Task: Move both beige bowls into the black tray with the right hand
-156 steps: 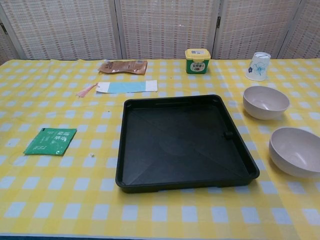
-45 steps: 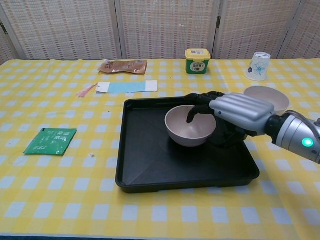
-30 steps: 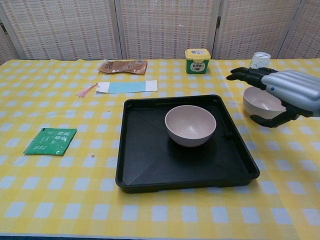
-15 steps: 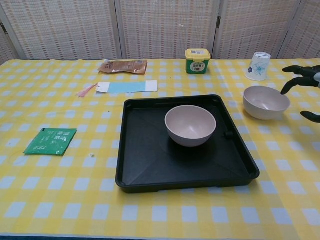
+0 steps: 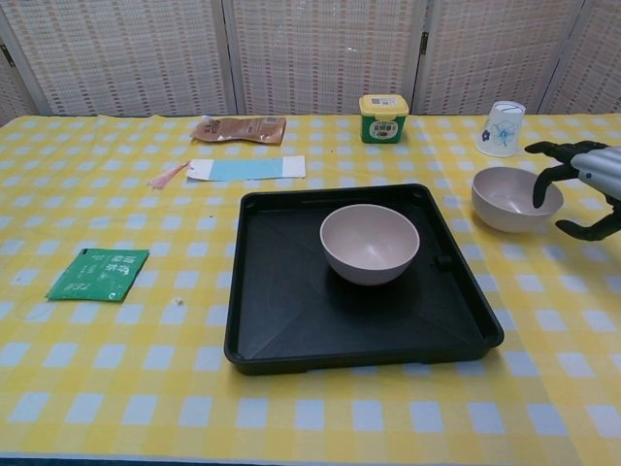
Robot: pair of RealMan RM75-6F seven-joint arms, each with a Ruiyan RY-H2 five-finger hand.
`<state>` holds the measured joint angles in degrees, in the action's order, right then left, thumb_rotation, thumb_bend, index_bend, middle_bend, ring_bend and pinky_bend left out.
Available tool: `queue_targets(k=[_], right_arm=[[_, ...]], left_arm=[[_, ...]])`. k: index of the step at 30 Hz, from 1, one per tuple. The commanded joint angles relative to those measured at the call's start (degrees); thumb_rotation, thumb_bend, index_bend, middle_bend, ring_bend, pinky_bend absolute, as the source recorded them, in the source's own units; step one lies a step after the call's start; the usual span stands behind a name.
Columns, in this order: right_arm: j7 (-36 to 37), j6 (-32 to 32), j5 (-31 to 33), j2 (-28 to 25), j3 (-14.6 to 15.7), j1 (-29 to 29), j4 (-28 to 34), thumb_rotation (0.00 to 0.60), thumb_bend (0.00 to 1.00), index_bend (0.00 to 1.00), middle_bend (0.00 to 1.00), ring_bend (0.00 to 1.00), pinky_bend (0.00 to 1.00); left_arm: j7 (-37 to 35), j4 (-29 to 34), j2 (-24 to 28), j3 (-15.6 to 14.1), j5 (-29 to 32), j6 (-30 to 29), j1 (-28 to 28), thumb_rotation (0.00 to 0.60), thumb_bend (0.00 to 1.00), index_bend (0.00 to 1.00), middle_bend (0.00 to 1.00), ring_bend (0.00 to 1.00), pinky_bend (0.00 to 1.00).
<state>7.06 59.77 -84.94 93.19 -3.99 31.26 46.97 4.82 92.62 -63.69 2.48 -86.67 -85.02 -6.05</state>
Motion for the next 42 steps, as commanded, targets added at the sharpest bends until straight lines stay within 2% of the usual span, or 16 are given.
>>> queue_targets(k=[1,9,15,20,26,33,42], right_arm=[[0.7,-1.3,0.1,1.3,0.0,0.9,-1.7,0.6,0.45,0.44,0.0,0.0,0.0],[1.5,-1.4,0.1,3.4,-0.2,1.7,-4.6,0.6,0.45,0.59,0.0,0.0,0.0],[2.5,0.8,-0.7,2.2,0.1,1.2,-2.5,0.6,0.48,0.66,0.0,0.0,0.0],[0.9,5.5,-2.5,-0.9,0.5,0.1,3.0,0.6,0.49,0.66,0.0,0.0,0.0],[-3.5,11.5,-5.7,-6.0,0.9,-0.8,14.3,0.6,0.49,0.66,0.0,0.0,0.0],[-8.4,8.2,-7.1,-9.0,0.8,2.1,24.6,0.6,0.49,0.66,0.0,0.0,0.0],[-10.4,4.6,-8.1,-4.8,0.2,5.9,25.1,0.6,0.49,0.66,0.0,0.0,0.0]], left_arm=[[-0.4,-0.1,0.1,0.2,0.3,0.0,0.0,0.6,0.28,0.0,0.0,0.0,0.0],[-0.6,-0.2,0.2,0.2,0.2,-0.1,0.0,0.6,0.28,0.0,0.0,0.0,0.0],[-0.9,-0.4,0.2,0.5,0.4,-0.7,0.1,0.6,0.28,0.0,0.0,0.0,0.0],[-0.8,-0.5,0.1,0.8,0.9,-0.9,0.2,0.6,0.28,0.0,0.0,0.0,0.0],[-1.0,-0.1,0.4,0.6,0.7,-1.2,0.4,0.6,0.28,0.0,0.0,0.0,0.0],[-1.0,0.1,0.5,0.5,0.5,-1.2,0.5,0.6,0.28,0.0,0.0,0.0,0.0],[-1.2,0.1,0.6,0.7,0.8,-1.8,0.8,0.6,0.28,0.0,0.0,0.0,0.0]])
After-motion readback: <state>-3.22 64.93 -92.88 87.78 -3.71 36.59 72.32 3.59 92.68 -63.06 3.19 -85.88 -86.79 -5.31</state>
